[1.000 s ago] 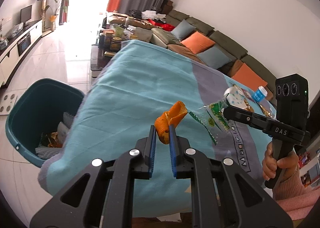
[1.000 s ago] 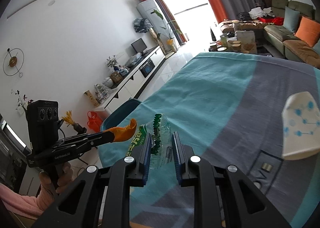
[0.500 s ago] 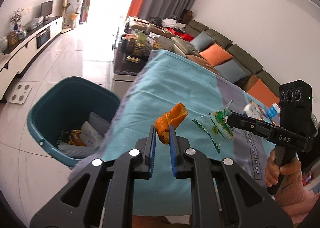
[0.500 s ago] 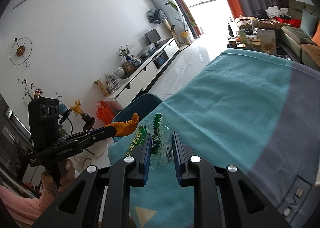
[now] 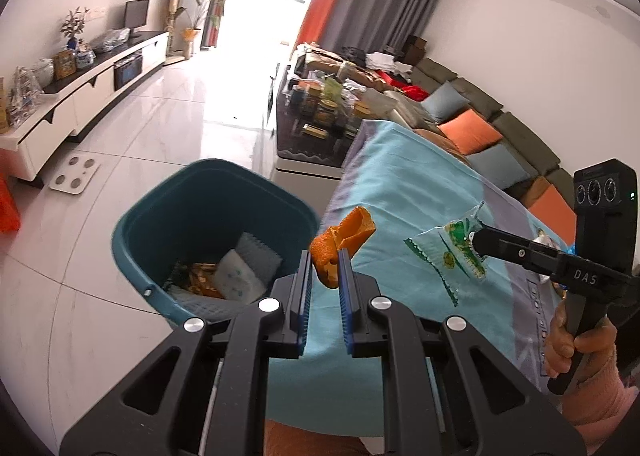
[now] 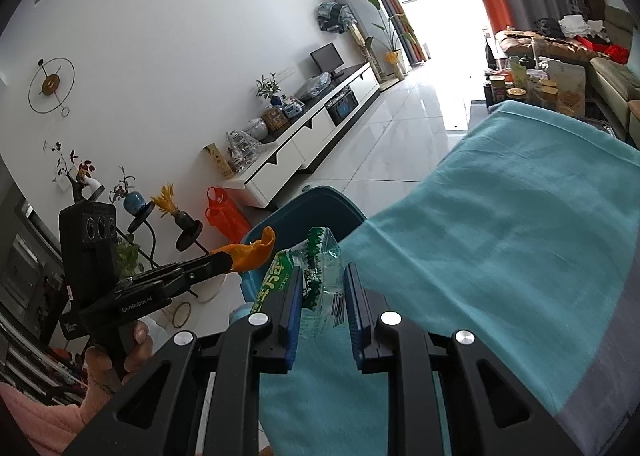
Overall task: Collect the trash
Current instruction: 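Carry the orange peel with the left tool while the right tool carries the bag over the teal bin, then open the left tool to drop the peel while the right tool releases the bag into the bin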
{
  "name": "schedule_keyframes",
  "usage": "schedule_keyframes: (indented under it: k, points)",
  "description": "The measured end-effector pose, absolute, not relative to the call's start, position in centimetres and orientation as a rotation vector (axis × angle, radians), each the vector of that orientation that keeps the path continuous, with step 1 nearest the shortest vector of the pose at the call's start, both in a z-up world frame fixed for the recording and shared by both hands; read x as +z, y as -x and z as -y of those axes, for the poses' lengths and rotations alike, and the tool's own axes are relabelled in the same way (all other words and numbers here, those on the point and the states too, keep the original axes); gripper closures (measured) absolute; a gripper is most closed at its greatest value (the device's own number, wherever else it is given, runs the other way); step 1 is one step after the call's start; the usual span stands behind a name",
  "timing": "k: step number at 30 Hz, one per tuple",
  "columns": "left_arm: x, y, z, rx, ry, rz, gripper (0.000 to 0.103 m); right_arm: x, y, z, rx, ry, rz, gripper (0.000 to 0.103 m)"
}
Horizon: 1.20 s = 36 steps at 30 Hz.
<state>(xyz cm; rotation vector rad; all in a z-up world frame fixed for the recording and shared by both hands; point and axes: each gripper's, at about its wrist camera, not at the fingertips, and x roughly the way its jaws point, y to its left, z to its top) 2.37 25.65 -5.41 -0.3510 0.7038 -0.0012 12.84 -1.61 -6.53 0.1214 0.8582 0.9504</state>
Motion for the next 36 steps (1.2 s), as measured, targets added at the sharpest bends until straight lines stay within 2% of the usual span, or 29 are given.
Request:
schedule_keyframes:
  k: [36]
  points:
    - [-9.4,-5.5,-30.9,0.186,0.391,-0.778,0.090,-9.1,-16.0,-8.9,0.943,0.012,-0.938,0.083]
